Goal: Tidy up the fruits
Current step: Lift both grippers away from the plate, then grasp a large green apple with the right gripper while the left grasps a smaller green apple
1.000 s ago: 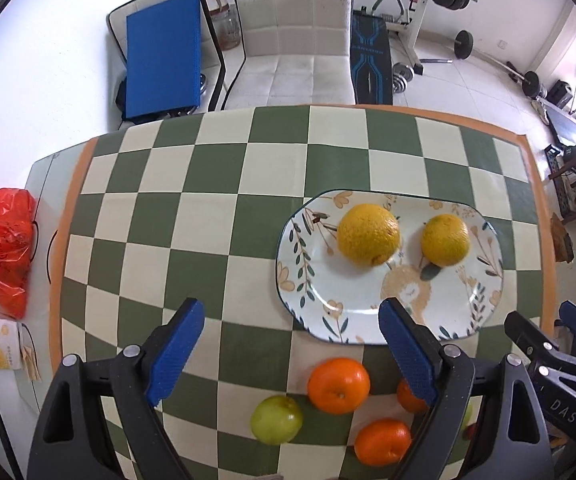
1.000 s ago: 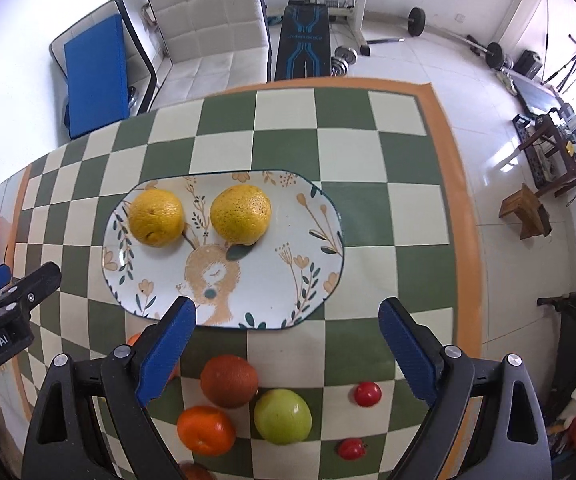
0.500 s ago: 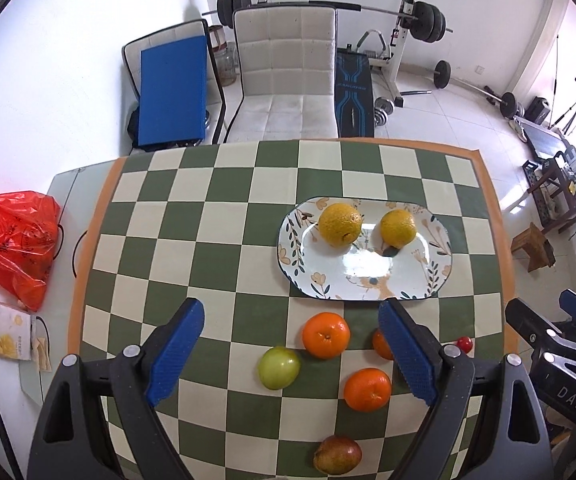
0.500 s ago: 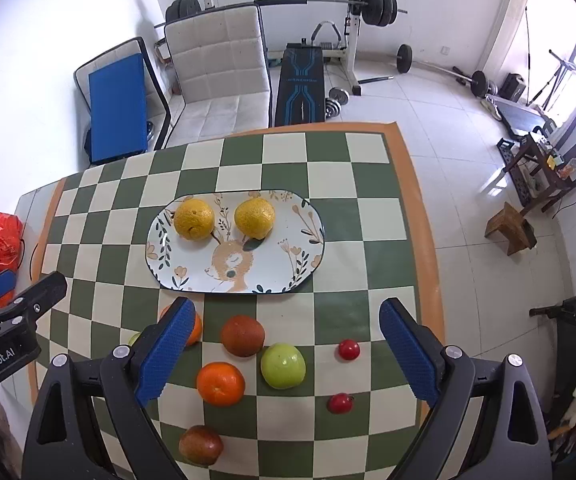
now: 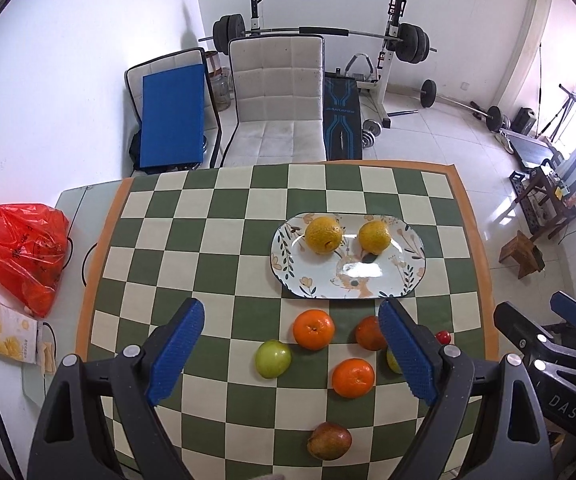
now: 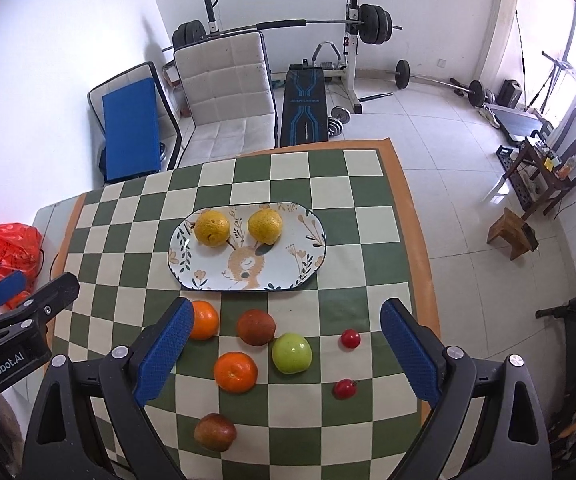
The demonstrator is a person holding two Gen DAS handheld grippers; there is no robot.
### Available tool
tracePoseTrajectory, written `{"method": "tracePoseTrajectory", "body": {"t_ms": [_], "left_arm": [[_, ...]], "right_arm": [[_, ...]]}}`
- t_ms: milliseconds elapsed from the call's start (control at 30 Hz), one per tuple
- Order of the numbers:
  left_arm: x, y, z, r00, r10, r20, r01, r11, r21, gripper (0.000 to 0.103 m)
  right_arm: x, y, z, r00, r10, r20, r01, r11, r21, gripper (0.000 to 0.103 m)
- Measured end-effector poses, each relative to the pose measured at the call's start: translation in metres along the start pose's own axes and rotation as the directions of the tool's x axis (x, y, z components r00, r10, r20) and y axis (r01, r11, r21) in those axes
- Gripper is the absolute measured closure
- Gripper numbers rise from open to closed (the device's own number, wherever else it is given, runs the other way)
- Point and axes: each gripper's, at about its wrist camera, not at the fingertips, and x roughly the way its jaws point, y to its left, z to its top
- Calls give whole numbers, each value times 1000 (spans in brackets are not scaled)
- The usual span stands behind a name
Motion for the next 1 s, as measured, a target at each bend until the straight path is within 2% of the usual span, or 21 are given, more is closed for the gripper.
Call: {"method": "tracePoseTrajectory", "body": {"t_ms": [33,133,200,300,333,400,467,533,667,733,833,933,1000], "left_arm": [[3,1,0,1000,-5,-7,5,1000,-2,13],[22,8,-3,998,0,-57,-1,1000,-14,0],[35,12,-7,997,17,-79,-19,1000,-23,0],[69,25,-18,986,57,-153,-64,997,-40,0],[82,30,-22,980,67,-188,-78,996,-49,0],[107,38,-33,964,79,-253,-98,993,-63,0],[135,46,-44,941,80,-330,-107,992,-65,0],[160,48,-54,918,78,-390,-107,993,-53,0],[193,40,-65,888,85,-452,-86,996,18,0],[208,34,-70,874,92,-477,-72,996,60,0],[228,21,-76,856,96,-508,-39,992,122,0],[240,13,-82,851,99,-516,-13,986,168,1],[244,11,-85,850,89,-519,2,985,172,10]], "right_arm": [[6,-2,-2,1000,12,-10,-12,1000,3,5],[35,-10,-8,996,50,-71,-48,998,27,5],[67,-16,-14,988,67,-142,-61,997,53,5],[123,-24,-31,961,97,-260,-73,992,98,8],[142,-26,-37,949,105,-296,-75,991,111,10],[174,-29,-48,930,111,-352,-72,990,122,24],[207,-29,-60,901,115,-419,-65,989,132,30],[228,-27,-68,885,118,-450,-66,989,129,30],[253,-22,-77,872,90,-482,-50,994,94,33],[262,-21,-80,857,103,-504,-65,994,92,43],[261,-18,-87,843,84,-532,-61,996,61,43],[254,-22,-98,829,102,-549,-77,995,69,43],[251,-25,-104,824,121,-553,-86,992,90,43]]}}
